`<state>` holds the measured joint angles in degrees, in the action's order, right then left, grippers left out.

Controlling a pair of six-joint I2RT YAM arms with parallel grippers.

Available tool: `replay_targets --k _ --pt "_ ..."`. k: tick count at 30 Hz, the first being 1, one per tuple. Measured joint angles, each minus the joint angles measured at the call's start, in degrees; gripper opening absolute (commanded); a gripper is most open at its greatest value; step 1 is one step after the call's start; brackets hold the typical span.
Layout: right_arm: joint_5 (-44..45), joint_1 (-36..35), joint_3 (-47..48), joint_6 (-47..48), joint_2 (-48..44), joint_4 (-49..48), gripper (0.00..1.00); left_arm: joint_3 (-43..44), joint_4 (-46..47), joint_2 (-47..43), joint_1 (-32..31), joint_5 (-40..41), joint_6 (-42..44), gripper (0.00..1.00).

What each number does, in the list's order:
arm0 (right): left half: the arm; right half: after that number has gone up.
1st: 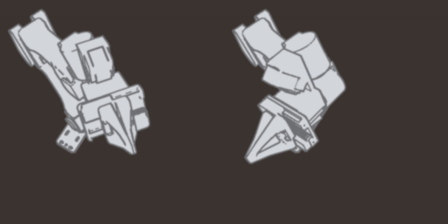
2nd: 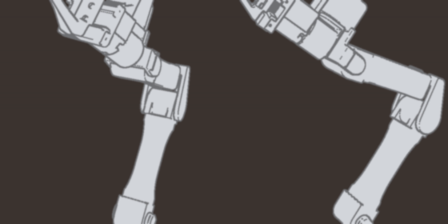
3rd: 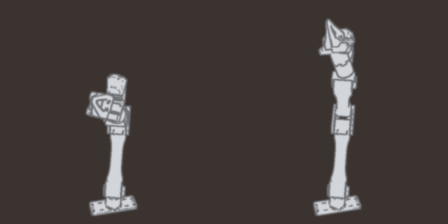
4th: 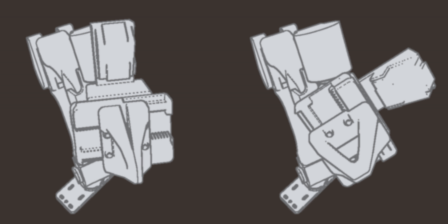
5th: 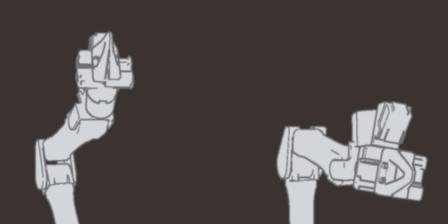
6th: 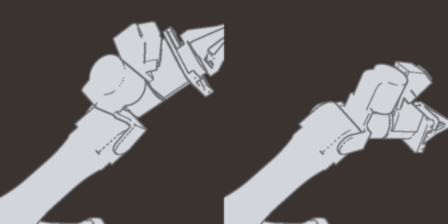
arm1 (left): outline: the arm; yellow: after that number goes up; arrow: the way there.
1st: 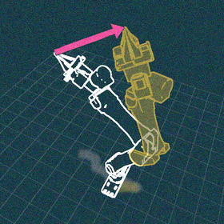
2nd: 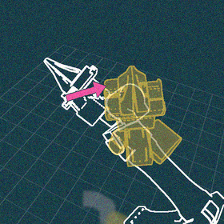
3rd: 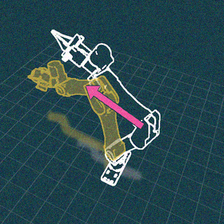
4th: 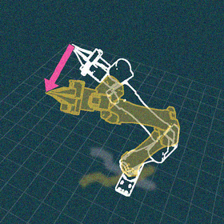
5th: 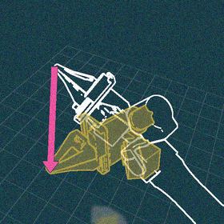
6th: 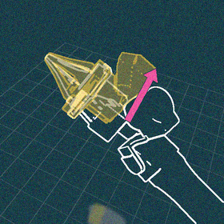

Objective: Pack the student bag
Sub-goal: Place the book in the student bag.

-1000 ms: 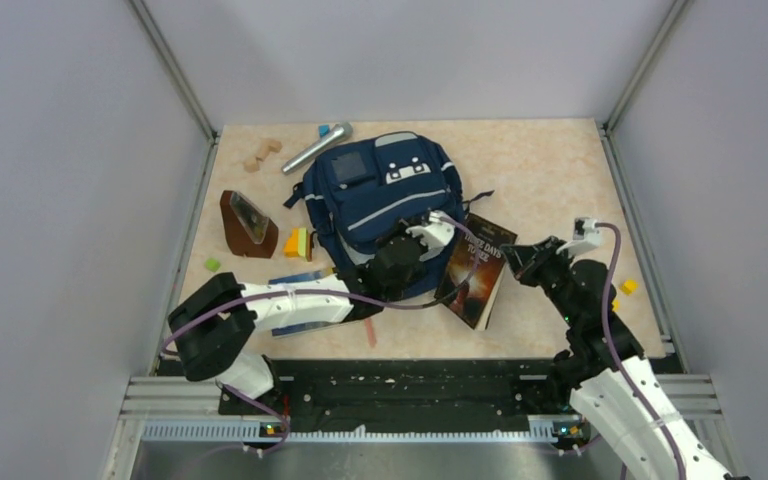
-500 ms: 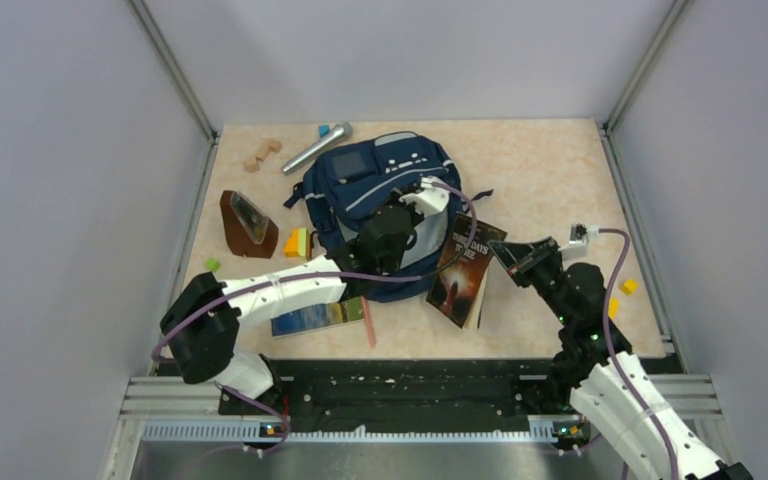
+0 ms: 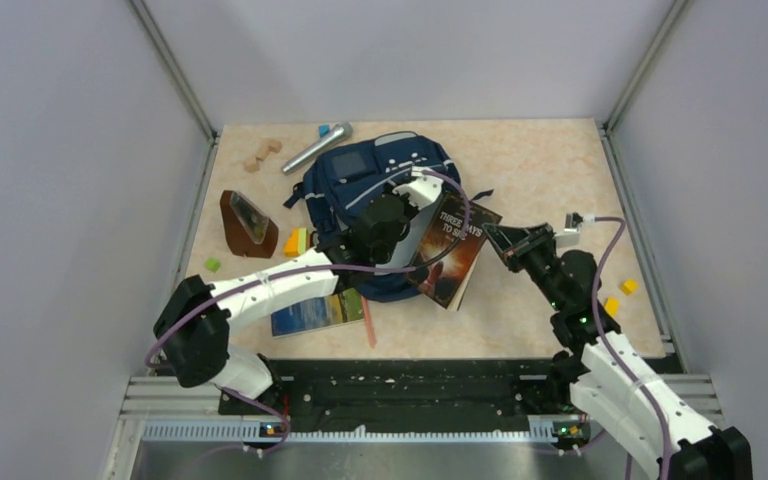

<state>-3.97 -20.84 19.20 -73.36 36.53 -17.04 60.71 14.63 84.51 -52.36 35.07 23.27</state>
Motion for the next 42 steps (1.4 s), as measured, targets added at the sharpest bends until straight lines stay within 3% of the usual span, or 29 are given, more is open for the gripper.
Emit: replay_targets --k 8,21,42 --pt "1.5 -1.0 0.0 -1.7 10.3 -7.9 0.0 0.2 -2.0 -1.3 1.1 -2.8 -2.4 0.0" --pt "12.9 -7.8 2.4 1.5 30.9 -16.2 0.0 0.6 -2.9 -2.6 2.7 -5.1 -3.7 0.0" --pt "29.2 -12.0 25.3 12.5 60.3 -22.9 0.0 2.9 -3.2 -3.1 5.8 -10.2 -5.9 0.0"
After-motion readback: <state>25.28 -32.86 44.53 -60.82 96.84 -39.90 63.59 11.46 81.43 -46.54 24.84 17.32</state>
